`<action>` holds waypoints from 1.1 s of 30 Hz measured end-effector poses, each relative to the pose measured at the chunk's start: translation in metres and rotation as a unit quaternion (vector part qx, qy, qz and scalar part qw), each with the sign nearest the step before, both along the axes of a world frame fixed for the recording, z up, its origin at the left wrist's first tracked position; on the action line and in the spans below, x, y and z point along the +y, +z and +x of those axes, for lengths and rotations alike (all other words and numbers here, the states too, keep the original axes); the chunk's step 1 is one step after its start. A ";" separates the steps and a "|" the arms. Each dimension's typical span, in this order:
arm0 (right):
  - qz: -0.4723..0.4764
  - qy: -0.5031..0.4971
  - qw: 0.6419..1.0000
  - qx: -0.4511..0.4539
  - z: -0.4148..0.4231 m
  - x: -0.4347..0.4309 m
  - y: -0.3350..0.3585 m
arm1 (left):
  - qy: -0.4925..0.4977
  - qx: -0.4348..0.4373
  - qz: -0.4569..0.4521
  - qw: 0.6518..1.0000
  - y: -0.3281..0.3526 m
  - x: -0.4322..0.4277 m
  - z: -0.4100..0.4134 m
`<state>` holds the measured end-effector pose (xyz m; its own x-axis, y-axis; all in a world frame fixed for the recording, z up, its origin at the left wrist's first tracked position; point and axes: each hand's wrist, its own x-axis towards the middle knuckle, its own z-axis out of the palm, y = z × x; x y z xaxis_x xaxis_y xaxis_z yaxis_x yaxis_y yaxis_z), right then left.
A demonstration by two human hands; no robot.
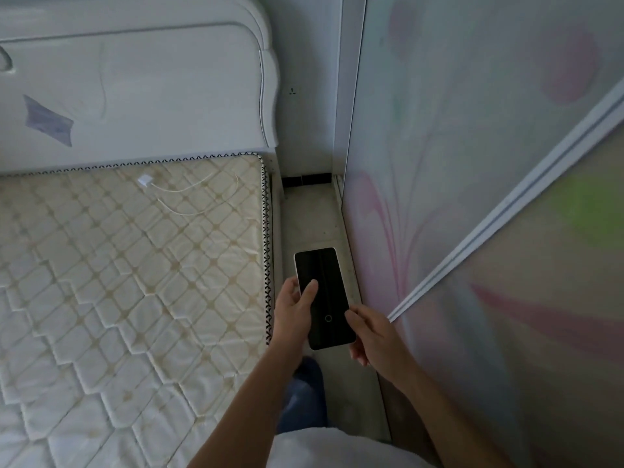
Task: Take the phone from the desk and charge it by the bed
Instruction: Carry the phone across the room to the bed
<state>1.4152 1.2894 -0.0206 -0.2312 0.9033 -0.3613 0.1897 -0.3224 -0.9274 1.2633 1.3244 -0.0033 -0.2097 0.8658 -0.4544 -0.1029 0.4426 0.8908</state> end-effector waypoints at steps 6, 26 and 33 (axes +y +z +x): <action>-0.003 -0.006 1.000 -0.008 -0.025 0.089 -0.006 | -0.006 -0.005 0.001 1.000 -0.006 0.090 -0.026; -0.015 -0.012 1.000 0.007 -0.101 0.326 0.001 | -0.025 -0.019 0.003 0.999 0.001 0.328 -0.103; -0.002 0.022 1.000 -0.003 -0.098 0.416 -0.016 | 0.000 -0.023 0.001 1.000 -0.003 0.410 -0.102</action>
<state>1.3175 1.7050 -0.0363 -0.2686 0.8907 -0.3668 0.2093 -0.3178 -0.9248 1.1609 1.7341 -0.0061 -0.1885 0.8666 -0.4620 -0.1429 0.4412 0.8859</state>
